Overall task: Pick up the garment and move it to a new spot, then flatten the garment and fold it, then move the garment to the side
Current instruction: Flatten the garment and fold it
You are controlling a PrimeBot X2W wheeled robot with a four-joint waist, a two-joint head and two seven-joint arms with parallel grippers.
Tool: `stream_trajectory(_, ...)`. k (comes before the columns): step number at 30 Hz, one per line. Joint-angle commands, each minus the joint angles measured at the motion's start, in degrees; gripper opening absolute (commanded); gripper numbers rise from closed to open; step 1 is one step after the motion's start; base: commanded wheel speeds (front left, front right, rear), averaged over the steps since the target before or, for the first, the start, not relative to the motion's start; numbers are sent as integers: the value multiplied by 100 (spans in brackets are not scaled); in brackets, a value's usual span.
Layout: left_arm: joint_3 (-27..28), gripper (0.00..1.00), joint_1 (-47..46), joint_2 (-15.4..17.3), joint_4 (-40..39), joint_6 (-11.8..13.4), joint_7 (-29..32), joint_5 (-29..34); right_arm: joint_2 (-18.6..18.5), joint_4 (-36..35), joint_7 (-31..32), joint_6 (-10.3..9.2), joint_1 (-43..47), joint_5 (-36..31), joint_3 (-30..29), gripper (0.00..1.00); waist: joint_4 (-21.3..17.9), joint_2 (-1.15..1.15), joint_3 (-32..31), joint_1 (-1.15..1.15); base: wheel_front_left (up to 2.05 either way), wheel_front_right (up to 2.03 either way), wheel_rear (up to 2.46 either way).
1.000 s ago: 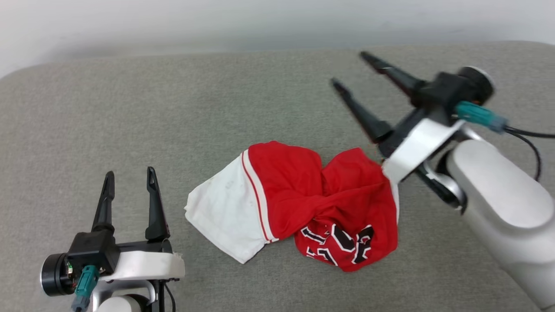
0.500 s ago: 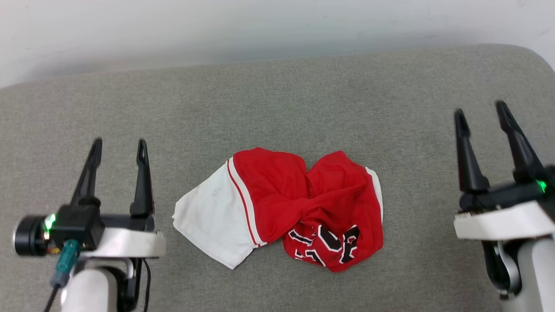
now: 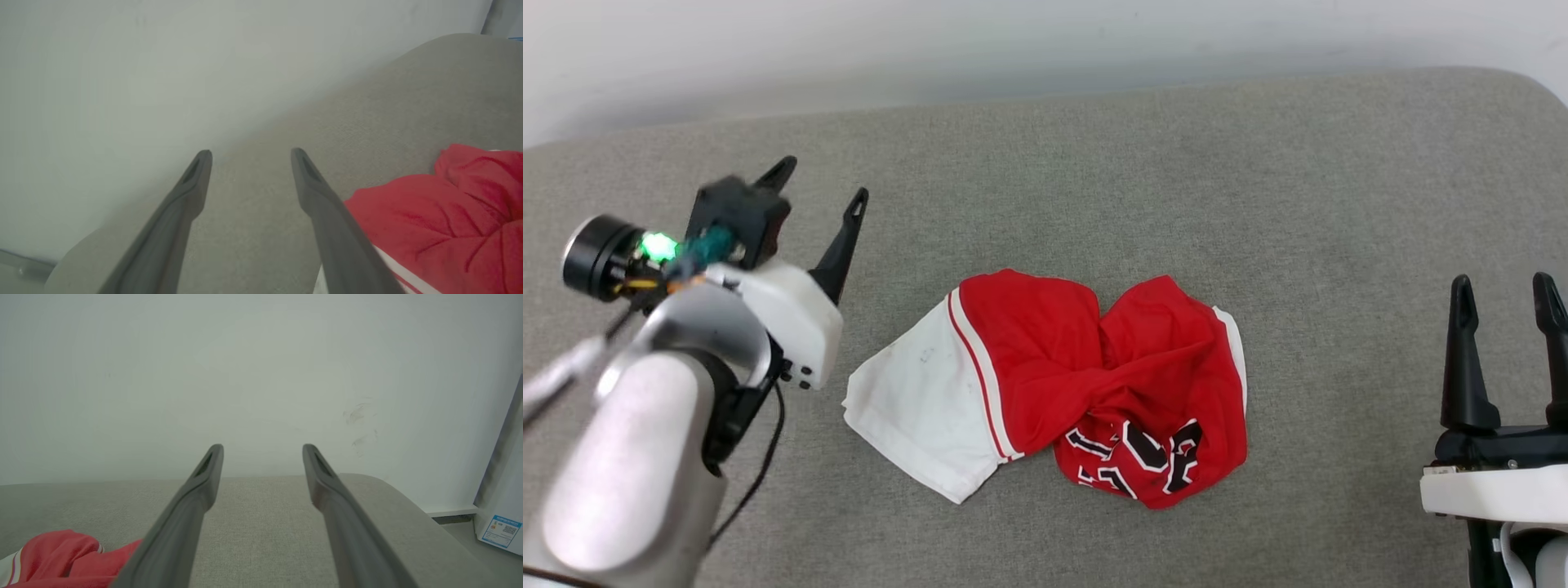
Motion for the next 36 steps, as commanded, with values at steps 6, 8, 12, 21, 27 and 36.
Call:
stream_trajectory(6, -1027, 100, -752, 945, -8, 16, 2119, -1572, 66, -49, -10, -2, -86, -15, -8, 100, -100, 0, 202, 0, 0, 0, 0)
stream_trajectory(8, -1306, 100, -894, 1166, 12, 16, 2717, -2034, 67, -43, -10, -2, -150, -22, 6, 100, -133, 0, 266, 0, 0, 0, 0)
stream_trajectory(12, -1754, 100, -1066, 1483, 118, 15, 3638, -2717, 57, 2, -11, -2, -240, -29, 64, 100, -199, 0, 412, 0, 0, 0, 0)
stream_trajectory(21, -2578, 100, -977, 1605, 613, 15, 4248, -3269, 58, 117, -11, -2, -491, -33, 228, 100, -359, 0, 712, 0, 0, 0, 0)
stream_trajectory(27, -2968, 100, -911, 1487, 940, 14, 4161, -3392, 61, 188, -11, -2, -573, -51, 292, 100, -374, 0, 772, 0, 0, 0, 0)
stream_trajectory(36, -2786, 0, -1219, 1935, 1125, 21, 3632, -3498, 55, 223, -11, -2, -392, -77, 130, 100, -158, 0, 478, 0, 0, 0, 0)
